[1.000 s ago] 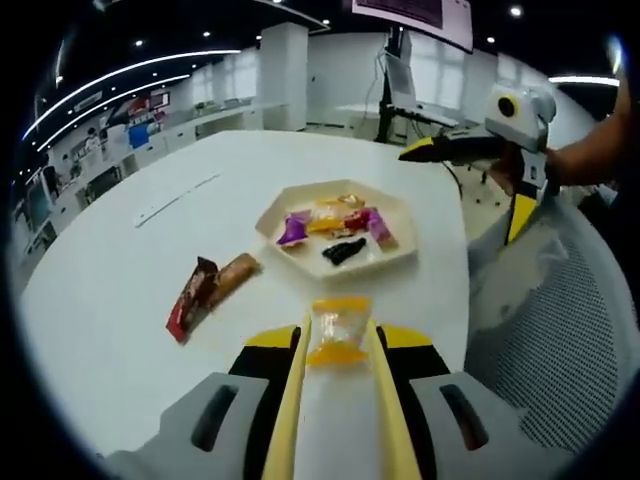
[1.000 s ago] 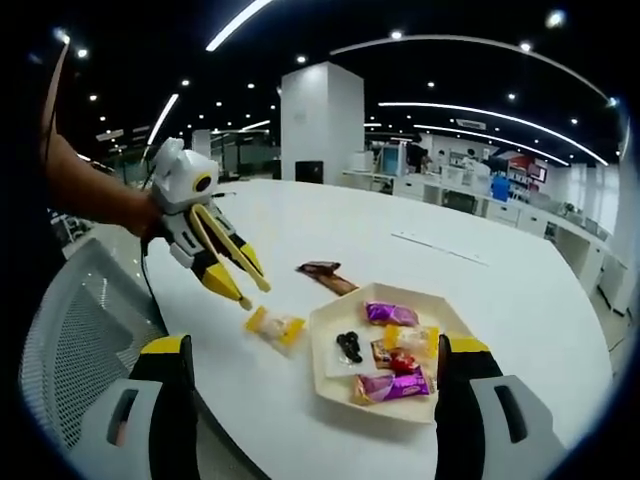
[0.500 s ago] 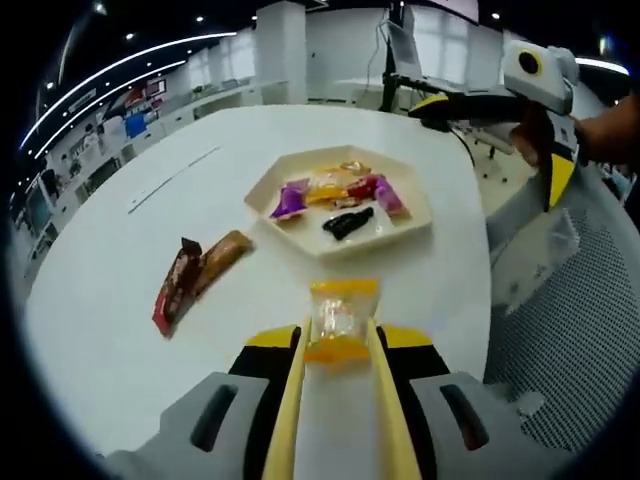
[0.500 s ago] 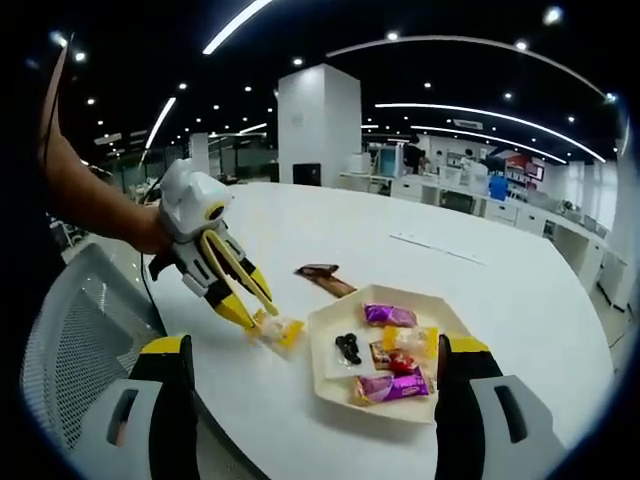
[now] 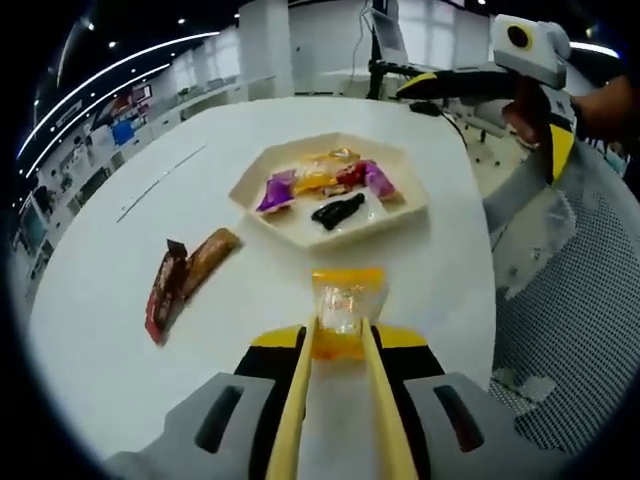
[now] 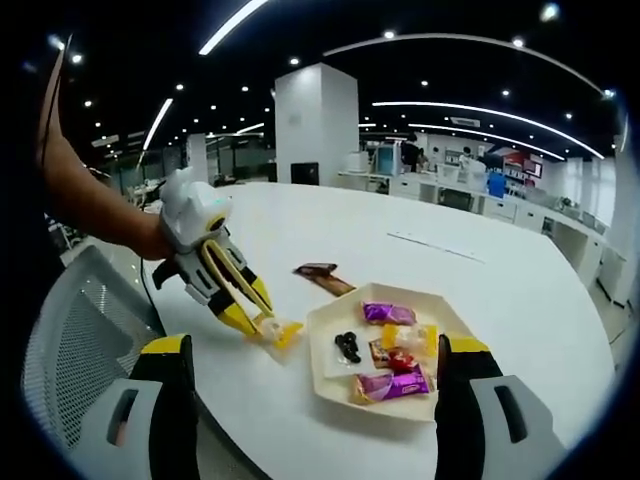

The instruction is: Place the target food into the container with the food tongs after gripping and lifting it, then release it inside without dropping or visibly crushing the food.

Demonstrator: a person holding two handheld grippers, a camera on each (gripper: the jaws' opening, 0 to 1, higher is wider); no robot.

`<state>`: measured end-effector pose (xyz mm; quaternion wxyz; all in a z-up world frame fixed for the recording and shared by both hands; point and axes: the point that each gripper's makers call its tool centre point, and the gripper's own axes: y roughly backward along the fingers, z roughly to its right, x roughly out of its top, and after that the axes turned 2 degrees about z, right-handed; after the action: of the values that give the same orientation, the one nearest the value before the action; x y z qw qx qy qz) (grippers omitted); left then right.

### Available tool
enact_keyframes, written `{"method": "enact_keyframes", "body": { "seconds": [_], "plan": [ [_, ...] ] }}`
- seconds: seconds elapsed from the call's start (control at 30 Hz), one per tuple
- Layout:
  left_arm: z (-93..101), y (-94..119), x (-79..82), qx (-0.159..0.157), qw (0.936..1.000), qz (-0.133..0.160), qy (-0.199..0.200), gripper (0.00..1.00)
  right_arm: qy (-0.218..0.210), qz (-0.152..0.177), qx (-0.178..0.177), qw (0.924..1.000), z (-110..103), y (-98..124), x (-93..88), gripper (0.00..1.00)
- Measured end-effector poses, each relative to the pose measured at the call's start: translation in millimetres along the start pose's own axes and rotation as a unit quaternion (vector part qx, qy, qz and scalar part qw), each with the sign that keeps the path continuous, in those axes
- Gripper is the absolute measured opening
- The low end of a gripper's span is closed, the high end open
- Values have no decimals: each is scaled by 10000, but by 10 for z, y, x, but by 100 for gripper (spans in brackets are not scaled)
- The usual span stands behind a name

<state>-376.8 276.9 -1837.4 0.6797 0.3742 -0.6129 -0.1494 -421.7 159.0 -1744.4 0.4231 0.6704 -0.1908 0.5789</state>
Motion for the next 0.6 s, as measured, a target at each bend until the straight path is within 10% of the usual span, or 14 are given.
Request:
{"method": "enact_keyframes", "body": {
  "seconds": [0.6],
  "plan": [
    [-74,156,-12,-201,9997,126,70,19,20,-49,22,10000,-6,-9,-16,99]
  ]
}}
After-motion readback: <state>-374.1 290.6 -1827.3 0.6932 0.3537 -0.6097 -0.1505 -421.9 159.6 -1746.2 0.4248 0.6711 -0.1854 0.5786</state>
